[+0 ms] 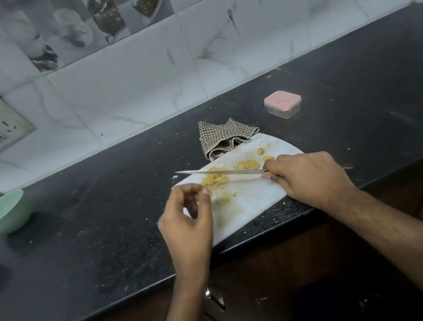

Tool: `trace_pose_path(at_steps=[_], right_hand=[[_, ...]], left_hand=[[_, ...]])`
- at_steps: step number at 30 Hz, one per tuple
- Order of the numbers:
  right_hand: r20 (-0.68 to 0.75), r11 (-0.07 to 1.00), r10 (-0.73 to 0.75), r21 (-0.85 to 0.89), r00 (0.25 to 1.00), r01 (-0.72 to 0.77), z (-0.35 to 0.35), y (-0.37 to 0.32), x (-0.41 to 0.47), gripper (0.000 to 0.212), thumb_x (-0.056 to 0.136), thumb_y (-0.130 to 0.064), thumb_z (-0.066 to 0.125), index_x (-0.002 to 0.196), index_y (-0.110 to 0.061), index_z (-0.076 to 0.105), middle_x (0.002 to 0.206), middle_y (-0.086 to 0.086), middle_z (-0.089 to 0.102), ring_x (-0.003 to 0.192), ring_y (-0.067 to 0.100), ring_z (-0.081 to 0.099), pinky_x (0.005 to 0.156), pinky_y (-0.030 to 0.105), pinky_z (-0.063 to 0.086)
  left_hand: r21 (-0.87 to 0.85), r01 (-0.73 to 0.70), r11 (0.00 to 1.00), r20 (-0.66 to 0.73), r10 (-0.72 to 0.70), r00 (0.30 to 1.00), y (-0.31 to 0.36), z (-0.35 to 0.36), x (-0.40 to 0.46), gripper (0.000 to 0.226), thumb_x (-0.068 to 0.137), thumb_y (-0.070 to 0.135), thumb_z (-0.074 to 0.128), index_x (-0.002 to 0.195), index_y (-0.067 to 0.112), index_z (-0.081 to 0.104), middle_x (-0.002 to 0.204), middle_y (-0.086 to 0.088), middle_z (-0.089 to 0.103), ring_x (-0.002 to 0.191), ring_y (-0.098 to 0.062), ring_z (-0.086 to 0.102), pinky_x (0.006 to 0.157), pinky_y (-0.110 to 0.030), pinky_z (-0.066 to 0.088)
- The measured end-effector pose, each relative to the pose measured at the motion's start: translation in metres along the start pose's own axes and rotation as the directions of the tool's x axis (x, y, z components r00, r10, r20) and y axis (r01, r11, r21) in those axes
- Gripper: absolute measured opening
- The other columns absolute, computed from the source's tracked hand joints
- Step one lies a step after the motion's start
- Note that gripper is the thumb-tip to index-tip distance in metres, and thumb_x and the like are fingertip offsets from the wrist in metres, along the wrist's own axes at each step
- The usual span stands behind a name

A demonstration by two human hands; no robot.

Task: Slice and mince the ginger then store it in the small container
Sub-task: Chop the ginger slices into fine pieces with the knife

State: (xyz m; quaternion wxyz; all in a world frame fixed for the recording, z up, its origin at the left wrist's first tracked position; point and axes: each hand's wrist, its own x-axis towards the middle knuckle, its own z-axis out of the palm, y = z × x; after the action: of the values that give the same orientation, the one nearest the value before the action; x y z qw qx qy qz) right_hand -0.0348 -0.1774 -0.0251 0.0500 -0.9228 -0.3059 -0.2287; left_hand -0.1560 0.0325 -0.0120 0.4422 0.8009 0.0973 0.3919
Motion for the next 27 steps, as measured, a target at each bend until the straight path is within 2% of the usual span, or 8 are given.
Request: trace_pose_path(at_steps=[4,8,12,16,19,23,25,27], right_hand=[[-0.013,1.000,0.013,-0.019,1.000,-0.013,-0.002,-0.002,0.000,0.036,0.102,-0.055,0.028,0.097,-0.033,0.056,0.074,-0.010,0.058,0.063,0.013,0.060,0.043,0.023,0.015],[0.003,0.999,0.009,0.031,1.000,-0.009,0.001,-0.003,0.001,0.037,0.101,-0.058,0.027,0.099,-0.034,0.055,0.080,-0.013,0.059,0.069,0.011,0.061,0.046,0.025,0.024],[0.020,0.997,0.020,0.079,1.000,-0.021,0.003,0.001,0.004,0.040,0.099,-0.062,0.025,0.101,-0.034,0.054,0.086,-0.012,0.062,0.074,0.010,0.062,0.053,0.028,0.037],[0.005,0.997,0.037,0.071,0.999,-0.038,0.006,0.003,0.001,0.042,0.098,-0.063,0.024,0.099,-0.034,0.054,0.081,-0.012,0.061,0.067,0.009,0.058,0.049,0.026,0.032],[-0.008,0.998,0.027,0.065,1.000,-0.026,0.007,0.002,0.002,0.041,0.099,-0.062,0.025,0.099,-0.034,0.055,0.080,-0.012,0.060,0.065,0.009,0.056,0.048,0.026,0.029],[-0.021,0.997,0.033,0.075,0.999,-0.031,0.005,0.004,0.003,0.040,0.100,-0.061,0.026,0.100,-0.034,0.056,0.079,-0.012,0.059,0.065,0.009,0.055,0.049,0.026,0.032],[-0.019,0.997,0.038,0.070,0.999,-0.037,0.005,0.004,0.002,0.041,0.099,-0.061,0.025,0.099,-0.034,0.056,0.079,-0.012,0.059,0.065,0.010,0.055,0.049,0.026,0.031],[-0.012,0.997,0.035,0.070,0.999,-0.034,0.005,0.003,0.001,0.041,0.099,-0.061,0.025,0.098,-0.034,0.056,0.080,-0.011,0.060,0.065,0.010,0.056,0.048,0.026,0.029]], left_hand=[[0.075,0.161,0.984,0.171,-0.172,0.970,-0.017,0.016,0.002,0.008,0.085,0.023,0.082,0.085,0.025,0.075,0.073,0.010,0.071,0.066,-0.003,0.063,0.062,-0.016,0.048],[0.181,0.173,0.968,0.306,-0.223,0.926,-0.024,0.032,0.013,0.010,0.081,0.027,0.085,0.085,0.025,0.076,0.071,0.012,0.071,0.066,0.001,0.062,0.063,-0.016,0.049],[0.253,0.148,0.956,0.308,-0.224,0.924,-0.023,0.039,0.028,0.012,0.081,0.030,0.086,0.086,0.026,0.076,0.071,0.013,0.071,0.071,-0.004,0.065,0.073,-0.026,0.057],[0.316,0.113,0.942,0.257,-0.199,0.946,-0.023,0.038,0.040,0.013,0.080,0.028,0.087,0.088,0.024,0.078,0.073,0.015,0.070,0.072,-0.004,0.065,0.076,-0.030,0.058],[0.279,0.117,0.953,0.226,-0.184,0.957,-0.026,0.034,0.042,0.012,0.081,0.026,0.086,0.091,0.024,0.080,0.073,0.014,0.071,0.070,-0.001,0.065,0.071,-0.024,0.056],[0.216,0.153,0.964,0.259,-0.208,0.943,-0.023,0.037,0.030,0.005,0.088,0.023,0.079,0.093,0.022,0.082,0.070,0.016,0.069,0.062,0.009,0.056,0.058,-0.005,0.039],[0.212,0.152,0.965,0.301,-0.212,0.930,-0.023,0.039,0.025,0.007,0.092,0.020,0.075,0.091,0.022,0.081,0.076,0.018,0.071,0.067,0.011,0.058,0.063,-0.005,0.041],[0.235,0.117,0.965,0.317,-0.190,0.929,-0.024,0.040,0.023,0.015,0.096,0.018,0.068,0.090,0.023,0.080,0.086,0.017,0.074,0.081,0.006,0.062,0.080,-0.016,0.048]])
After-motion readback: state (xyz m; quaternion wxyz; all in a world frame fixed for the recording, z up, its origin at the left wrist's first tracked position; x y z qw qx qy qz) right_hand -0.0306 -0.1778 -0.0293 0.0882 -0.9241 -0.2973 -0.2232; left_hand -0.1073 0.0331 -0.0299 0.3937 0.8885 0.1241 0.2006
